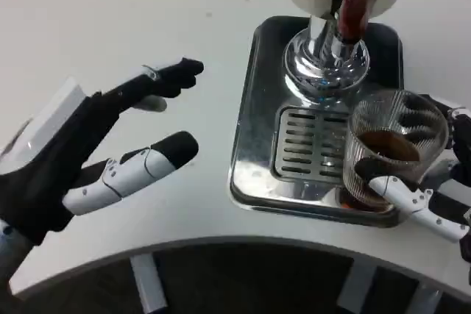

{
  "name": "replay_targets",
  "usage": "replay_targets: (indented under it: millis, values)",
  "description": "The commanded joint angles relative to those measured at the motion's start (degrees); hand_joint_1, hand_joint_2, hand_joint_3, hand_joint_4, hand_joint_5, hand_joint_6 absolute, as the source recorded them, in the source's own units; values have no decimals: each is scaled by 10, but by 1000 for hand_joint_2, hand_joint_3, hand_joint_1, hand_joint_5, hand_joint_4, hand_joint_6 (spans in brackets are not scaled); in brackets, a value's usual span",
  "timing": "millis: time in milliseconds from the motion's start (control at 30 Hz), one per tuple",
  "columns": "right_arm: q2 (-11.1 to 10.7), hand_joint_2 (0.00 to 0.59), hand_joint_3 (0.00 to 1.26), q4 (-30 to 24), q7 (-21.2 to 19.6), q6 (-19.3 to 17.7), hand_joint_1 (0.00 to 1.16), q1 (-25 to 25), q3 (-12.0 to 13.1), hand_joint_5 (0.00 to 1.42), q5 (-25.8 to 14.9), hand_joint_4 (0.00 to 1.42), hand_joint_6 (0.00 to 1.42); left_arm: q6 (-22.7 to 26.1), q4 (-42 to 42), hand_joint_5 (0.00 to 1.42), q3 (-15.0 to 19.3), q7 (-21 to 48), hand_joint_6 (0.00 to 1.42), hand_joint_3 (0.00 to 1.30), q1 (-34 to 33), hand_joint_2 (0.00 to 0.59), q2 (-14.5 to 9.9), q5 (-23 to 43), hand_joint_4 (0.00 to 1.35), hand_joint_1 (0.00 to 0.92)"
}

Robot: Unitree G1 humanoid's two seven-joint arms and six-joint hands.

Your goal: Grasp the cup under the faucet to collect the drink, then remove the cup.

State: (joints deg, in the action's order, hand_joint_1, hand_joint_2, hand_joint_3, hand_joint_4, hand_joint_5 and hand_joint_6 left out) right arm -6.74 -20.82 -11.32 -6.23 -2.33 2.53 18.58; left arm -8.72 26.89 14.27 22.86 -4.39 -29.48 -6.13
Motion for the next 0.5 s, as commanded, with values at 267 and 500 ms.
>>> replay_targets:
  millis: [267,500]
  values:
    - [-22,219,755,-62,23,-62,808,-60,20,951,-8,825,1108,-2,20,91,-41,10,183,141,40,103,-41,-102,70,0]
    - [-21,219,776,-94,42,-61,806,-79,19,981,-17,848,1138,-5,37,20,-60,10,135,87,61,103,-49,-141,0,0]
